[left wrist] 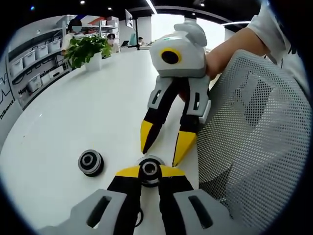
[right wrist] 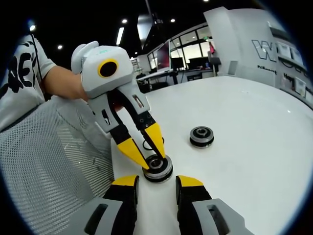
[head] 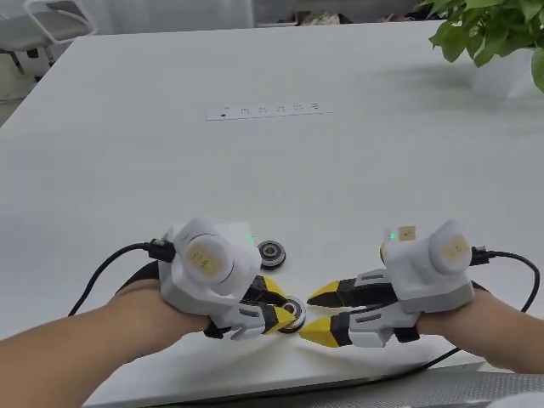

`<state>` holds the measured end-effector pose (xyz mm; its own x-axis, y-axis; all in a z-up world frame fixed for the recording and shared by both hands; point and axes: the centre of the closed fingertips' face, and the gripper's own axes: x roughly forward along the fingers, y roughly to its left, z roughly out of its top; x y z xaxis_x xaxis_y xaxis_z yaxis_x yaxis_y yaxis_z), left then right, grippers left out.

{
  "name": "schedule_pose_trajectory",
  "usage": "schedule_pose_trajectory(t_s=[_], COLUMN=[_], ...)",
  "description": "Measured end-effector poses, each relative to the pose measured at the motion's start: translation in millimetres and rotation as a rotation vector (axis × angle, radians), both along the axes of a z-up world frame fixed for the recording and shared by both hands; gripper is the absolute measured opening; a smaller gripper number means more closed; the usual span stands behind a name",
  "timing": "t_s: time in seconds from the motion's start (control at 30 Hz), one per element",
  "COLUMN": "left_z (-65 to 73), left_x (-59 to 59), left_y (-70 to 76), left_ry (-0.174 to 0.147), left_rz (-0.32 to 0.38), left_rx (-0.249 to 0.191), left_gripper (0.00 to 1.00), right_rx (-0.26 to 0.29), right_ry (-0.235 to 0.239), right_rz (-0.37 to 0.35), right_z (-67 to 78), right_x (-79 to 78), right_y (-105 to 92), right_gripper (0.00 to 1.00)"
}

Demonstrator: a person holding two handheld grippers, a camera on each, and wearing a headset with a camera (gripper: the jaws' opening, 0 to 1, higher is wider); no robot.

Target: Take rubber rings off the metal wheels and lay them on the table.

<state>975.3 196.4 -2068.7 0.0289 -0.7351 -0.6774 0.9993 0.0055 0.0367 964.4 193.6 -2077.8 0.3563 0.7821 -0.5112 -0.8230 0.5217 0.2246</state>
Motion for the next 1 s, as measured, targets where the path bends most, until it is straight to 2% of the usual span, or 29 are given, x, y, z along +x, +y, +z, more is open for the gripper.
schedule_pose_trajectory(t_s=[0.47, 0.8, 1.0], left_z=[0.2, 0.1, 0.1], left_x=[0.1, 0.3, 0.7], left_y=[-0.1, -0.4, -0.5], left_ry=[0.000, 0.000, -0.001], left_rz=[0.028, 0.042, 0.047], left_rx=[-0.022, -0.028, -0.031], left_gripper=[0.08, 0.08, 0.08], right_rx=[-0.029, -0.090, -0.110], right_ry=[-0.027, -0.106, -0.121], right_rz=[0.017, 0.067, 0.076], right_z=[-6.3, -6.8, -7.4], right_x=[5.3, 4.3, 5.2], right_y=[6.0, 6.0, 3.9], right_gripper=[0.24, 0.21, 0.19])
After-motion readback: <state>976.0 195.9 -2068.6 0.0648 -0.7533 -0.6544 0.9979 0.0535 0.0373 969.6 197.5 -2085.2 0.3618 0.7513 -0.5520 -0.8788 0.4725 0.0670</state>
